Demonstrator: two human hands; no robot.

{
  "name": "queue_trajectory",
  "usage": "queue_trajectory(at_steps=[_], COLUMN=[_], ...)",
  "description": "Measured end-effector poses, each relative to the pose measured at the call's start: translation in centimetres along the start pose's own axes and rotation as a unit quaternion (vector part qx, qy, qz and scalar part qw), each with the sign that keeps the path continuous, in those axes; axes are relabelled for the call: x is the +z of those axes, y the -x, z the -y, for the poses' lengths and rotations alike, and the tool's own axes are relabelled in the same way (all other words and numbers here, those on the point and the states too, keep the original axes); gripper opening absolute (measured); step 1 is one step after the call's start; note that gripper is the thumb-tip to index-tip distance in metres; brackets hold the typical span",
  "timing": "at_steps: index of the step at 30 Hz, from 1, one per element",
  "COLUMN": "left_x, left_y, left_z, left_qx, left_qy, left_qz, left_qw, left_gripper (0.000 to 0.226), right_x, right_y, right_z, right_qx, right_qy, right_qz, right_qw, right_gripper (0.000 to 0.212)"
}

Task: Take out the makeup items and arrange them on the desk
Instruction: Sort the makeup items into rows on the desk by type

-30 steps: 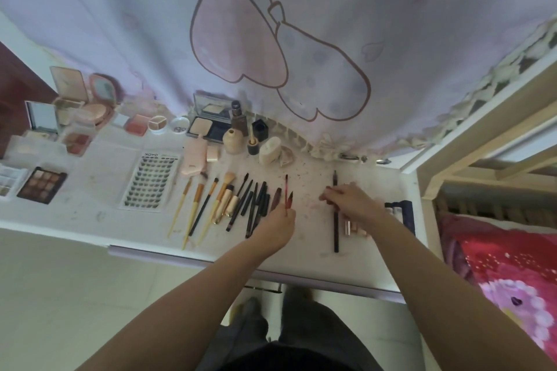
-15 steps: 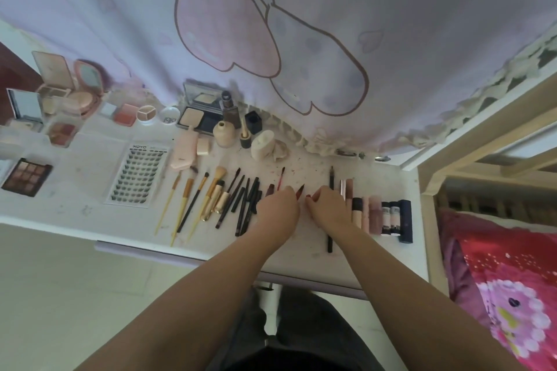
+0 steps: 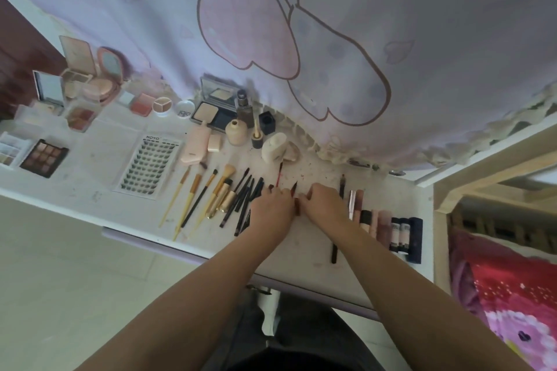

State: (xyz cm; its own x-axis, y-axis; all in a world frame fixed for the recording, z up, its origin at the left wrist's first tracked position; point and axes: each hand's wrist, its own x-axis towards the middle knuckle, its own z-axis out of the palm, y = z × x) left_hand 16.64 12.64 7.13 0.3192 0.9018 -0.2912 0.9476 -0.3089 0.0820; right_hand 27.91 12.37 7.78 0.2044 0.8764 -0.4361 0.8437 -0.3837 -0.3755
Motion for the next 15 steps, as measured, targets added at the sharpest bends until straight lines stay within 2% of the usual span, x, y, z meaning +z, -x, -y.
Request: queue_trajectory(at_steps=[4, 7, 10, 15], left_x=[-0.7, -0.9, -0.2, 0.9], left_y=[-0.4, -0.5, -0.9, -1.4], left_z=[-2.1, -4.8, -6.4, -7.1], left_qx=[0.062, 0.107, 0.111, 0.083], left_qy=[0.013, 0.042, 0.045, 0.049], left_qz=[-0.028, -0.014, 0.014, 0.046], left_qw=[0.998, 0.993, 0.993, 0.994], left_gripper=[0.02, 0.025, 0.025, 0.028], right_x=[-3.9, -5.6, -5.1, -3.9], right_y=[-1.8, -2.5, -3.1, -3.4], right_z=[-2.7, -3.8, -3.8, -4.4], right_qx=[0.032, 0.036, 0.028, 0.037], right_qy=[-0.018, 0.034, 0.107, 0.148], right_qz=[-0.057, -0.053, -0.051, -0.02], right_qw=[0.998, 0.997, 0.993, 0.988], right_gripper=[0.023, 0.027, 0.028, 0.03])
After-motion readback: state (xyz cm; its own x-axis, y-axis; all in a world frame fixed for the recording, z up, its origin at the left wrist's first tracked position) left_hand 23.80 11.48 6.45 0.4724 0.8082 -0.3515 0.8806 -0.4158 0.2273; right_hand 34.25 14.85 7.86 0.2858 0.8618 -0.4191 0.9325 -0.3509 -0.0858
